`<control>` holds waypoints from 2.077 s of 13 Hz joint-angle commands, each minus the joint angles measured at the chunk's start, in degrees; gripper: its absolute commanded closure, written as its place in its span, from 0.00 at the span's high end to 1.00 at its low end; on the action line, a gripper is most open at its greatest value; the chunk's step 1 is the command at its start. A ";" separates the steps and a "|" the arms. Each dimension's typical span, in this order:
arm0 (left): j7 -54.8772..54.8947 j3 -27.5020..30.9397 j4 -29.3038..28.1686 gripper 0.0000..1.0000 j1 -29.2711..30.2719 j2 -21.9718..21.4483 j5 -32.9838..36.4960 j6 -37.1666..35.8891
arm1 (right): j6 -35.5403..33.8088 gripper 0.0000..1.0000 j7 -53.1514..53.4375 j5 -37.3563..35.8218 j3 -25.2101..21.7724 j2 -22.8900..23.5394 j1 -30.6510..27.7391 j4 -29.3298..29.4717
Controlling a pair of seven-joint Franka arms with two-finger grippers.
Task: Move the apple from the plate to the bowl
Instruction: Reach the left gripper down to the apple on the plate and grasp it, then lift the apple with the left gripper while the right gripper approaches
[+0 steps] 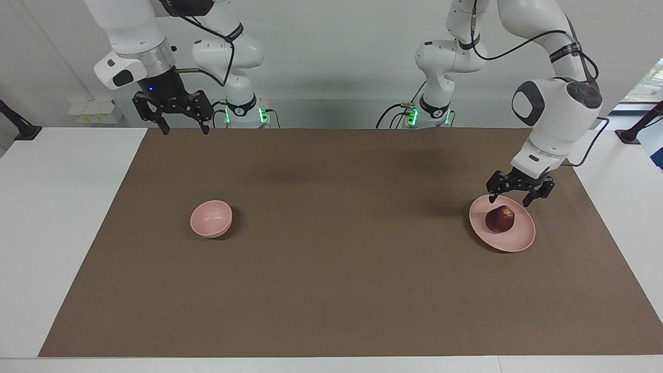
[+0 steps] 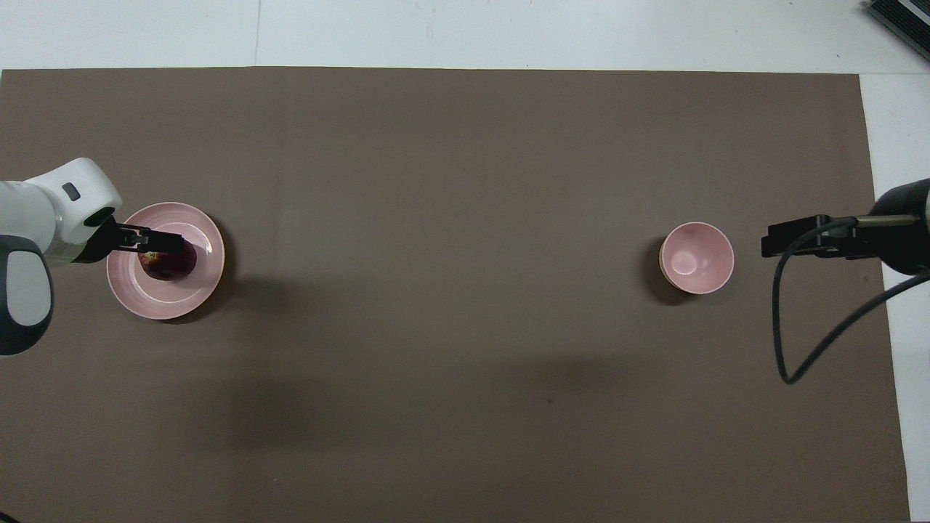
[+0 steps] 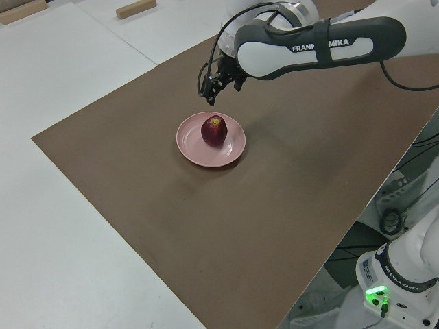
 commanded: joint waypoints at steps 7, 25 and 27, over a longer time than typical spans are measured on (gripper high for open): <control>3.56 -0.20 -4.21 1.00 1.52 4.62 -2.10 10.21 | 2.55 1.00 1.02 3.80 0.10 -0.04 0.98 -5.55; 3.83 -3.88 8.62 0.00 0.20 1.02 -13.69 -15.20 | 11.93 1.00 29.81 20.31 0.10 0.48 10.91 -9.86; 3.57 -6.24 8.79 0.00 0.11 0.93 -20.70 -14.85 | 14.23 1.00 35.63 25.31 0.10 0.75 11.87 -9.86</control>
